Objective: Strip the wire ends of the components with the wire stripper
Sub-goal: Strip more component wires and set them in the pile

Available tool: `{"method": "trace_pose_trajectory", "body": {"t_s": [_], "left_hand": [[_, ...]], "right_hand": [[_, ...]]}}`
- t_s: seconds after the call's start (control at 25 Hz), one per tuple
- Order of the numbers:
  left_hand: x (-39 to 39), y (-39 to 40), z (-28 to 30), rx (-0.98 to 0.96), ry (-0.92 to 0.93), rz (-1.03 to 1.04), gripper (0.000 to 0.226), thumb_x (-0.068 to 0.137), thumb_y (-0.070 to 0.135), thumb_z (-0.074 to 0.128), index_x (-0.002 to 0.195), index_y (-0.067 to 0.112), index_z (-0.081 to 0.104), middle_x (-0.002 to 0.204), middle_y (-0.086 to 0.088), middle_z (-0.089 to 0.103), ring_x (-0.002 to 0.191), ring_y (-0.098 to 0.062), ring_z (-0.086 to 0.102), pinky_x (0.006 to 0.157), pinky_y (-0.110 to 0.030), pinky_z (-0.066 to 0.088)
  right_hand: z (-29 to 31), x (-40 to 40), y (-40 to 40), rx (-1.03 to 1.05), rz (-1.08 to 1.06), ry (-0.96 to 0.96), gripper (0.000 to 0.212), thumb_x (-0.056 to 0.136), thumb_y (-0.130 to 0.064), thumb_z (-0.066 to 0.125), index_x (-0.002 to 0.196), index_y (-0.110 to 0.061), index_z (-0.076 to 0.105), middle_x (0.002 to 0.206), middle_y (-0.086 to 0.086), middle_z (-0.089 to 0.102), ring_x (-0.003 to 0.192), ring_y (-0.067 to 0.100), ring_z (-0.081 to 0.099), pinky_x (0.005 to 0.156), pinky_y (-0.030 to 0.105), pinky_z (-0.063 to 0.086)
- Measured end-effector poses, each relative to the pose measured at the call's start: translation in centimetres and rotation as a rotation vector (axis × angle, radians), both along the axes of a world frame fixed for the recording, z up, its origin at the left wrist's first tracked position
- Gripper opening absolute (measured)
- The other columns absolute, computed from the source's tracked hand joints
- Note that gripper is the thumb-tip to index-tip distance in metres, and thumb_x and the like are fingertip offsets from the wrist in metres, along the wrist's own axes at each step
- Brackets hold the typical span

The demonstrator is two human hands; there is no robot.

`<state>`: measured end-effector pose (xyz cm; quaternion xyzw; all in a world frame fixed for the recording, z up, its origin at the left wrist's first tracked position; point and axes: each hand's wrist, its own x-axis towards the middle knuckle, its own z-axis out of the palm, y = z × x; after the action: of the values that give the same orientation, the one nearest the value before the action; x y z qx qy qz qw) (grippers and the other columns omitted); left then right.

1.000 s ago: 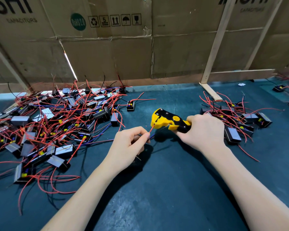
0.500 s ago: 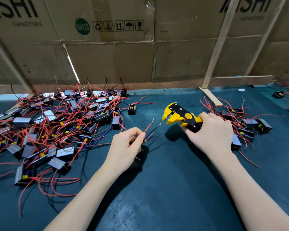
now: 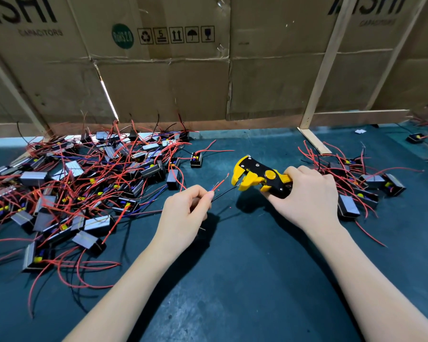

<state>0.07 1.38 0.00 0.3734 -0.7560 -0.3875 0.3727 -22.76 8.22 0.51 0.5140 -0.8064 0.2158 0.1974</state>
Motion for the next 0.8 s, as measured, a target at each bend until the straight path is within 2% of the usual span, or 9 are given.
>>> {"method": "trace_pose_trajectory", "body": {"t_s": [0.36,0.48,0.68,0.8], "left_hand": [[-0.13,0.07,0.07,-0.067,-0.054,0.047,0.032,0.098,0.023,0.057,0.067,0.018,0.050,0.048,0.009,0.042,0.050,-0.012,0.035,0.055,-0.028,0.032],[-0.14,0.12,0.08,-0.129,-0.083,0.065,0.032,0.097,0.023,0.057,0.068,0.015,0.050,0.050,-0.002,0.044,0.053,-0.017,0.032,0.057,-0.033,0.033],[-0.21,0.59,0.16,-0.223,-0.133,0.065,0.031,0.096,0.022,0.059,0.067,0.016,0.048,0.044,0.006,0.036,0.050,-0.016,0.027,0.052,-0.025,0.024],[-0.22,0.71,0.22,-0.237,-0.152,0.089,0.031,0.096,0.022,0.058,0.067,0.018,0.048,0.043,0.006,0.035,0.050,-0.018,0.027,0.052,-0.028,0.024]], "right_hand": [[0.23,0.19,0.04,0.029,0.019,0.048,0.050,0.070,-0.065,0.062,0.080,-0.016,0.060,0.075,0.002,0.059,0.076,0.030,0.059,0.071,0.037,0.031],[0.22,0.26,0.00,0.021,0.020,0.029,0.050,0.071,-0.065,0.061,0.079,-0.016,0.059,0.076,0.002,0.060,0.077,0.031,0.060,0.071,0.037,0.031],[0.03,0.38,-0.08,0.053,-0.006,0.021,0.052,0.071,-0.068,0.057,0.081,-0.017,0.059,0.079,0.002,0.062,0.080,0.030,0.060,0.072,0.036,0.028],[-0.02,0.48,-0.12,0.072,0.001,0.036,0.051,0.070,-0.067,0.059,0.081,-0.017,0.059,0.078,0.002,0.061,0.080,0.030,0.059,0.071,0.036,0.027]]}}
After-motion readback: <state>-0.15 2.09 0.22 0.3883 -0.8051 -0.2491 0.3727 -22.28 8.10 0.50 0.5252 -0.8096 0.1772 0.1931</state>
